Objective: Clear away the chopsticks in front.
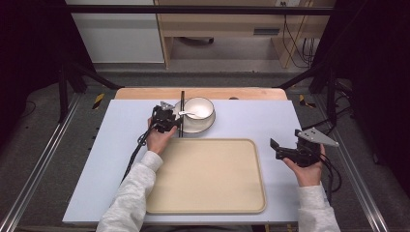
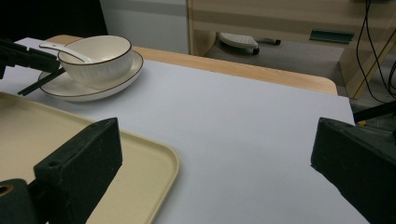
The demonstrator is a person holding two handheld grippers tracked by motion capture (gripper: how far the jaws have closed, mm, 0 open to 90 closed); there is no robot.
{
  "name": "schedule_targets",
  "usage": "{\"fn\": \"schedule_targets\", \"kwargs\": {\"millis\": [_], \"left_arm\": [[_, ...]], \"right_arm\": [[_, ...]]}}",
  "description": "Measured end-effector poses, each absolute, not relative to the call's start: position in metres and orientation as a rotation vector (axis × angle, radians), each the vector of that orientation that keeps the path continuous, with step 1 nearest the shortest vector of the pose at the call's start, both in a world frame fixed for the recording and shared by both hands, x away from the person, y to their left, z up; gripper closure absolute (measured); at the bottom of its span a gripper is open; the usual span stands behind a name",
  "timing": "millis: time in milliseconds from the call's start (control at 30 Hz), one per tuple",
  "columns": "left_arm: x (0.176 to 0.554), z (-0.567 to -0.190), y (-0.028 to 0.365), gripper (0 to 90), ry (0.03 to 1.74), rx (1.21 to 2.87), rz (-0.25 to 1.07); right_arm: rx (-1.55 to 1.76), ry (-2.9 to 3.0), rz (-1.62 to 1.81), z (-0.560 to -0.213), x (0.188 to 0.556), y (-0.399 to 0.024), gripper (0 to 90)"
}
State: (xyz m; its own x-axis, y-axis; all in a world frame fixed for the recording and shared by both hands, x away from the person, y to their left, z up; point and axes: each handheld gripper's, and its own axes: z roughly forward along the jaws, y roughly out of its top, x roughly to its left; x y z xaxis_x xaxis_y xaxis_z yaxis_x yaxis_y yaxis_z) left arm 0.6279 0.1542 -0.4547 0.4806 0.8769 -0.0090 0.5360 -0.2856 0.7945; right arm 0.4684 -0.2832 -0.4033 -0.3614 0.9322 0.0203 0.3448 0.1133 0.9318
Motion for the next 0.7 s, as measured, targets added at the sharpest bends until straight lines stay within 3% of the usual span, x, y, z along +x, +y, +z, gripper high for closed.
{"fn": "schedule_targets", "kwargs": {"millis": [200,700], "left_arm": [[0.6275,-0.4553,0.1538,73.7,1.170,1.978,0.561],[0.6259,-0.4556,0.1522,83.3,1.205,2.012,0.591]], "right_arm": [[1.240,1.790,1.237,-0.4036,0.4687,-0.2829,2.4],[1.243,1.791,1.243,-0.4032,0.4683,-0.2831,2.5]]}}
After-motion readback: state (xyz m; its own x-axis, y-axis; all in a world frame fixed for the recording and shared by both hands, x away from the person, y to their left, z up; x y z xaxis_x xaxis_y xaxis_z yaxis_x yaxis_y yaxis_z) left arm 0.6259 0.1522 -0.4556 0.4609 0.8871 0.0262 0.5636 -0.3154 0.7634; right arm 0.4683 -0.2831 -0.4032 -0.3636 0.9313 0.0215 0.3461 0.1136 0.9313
